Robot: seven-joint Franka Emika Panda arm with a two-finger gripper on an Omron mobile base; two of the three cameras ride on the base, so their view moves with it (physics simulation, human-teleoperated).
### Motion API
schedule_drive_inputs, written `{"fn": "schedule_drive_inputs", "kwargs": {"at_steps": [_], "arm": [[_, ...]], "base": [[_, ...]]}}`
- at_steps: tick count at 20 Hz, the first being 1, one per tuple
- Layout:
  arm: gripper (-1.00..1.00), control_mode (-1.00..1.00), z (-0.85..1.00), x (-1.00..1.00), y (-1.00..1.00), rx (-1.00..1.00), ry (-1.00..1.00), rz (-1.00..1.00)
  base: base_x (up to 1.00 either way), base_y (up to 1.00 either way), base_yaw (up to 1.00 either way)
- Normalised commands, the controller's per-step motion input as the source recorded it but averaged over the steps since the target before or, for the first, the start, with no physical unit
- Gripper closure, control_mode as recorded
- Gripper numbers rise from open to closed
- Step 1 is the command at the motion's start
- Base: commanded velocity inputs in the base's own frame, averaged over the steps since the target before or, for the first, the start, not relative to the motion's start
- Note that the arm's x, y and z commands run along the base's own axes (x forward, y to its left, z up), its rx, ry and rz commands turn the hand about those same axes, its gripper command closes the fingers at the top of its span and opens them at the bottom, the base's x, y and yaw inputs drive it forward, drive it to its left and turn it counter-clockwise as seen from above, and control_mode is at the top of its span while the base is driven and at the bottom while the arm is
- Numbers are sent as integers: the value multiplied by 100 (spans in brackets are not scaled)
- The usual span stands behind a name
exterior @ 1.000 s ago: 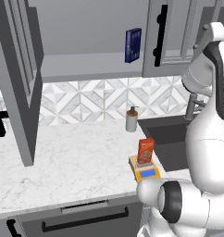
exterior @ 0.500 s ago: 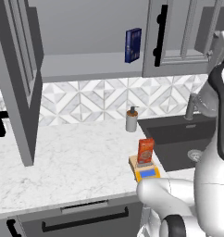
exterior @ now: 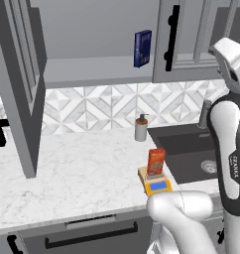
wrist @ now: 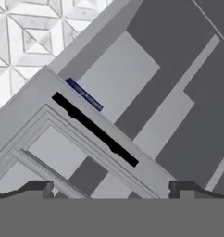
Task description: Pick the boxed food and place it on the digital scale for weighing, and close the cabinet.
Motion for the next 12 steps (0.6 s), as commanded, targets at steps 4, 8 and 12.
{"fn": "schedule_drive_inputs", "kwargs": {"at_steps": [4,8,12], "arm": [[-100,-100,-28,-1,100,2,-28,0],[-100,-100,-76,-12,94,33,-48,2],[-100,-100,-57,-4,100,23,-42,3]], "base": [[0,0,0],[0,0,0],[0,0,0]]}}
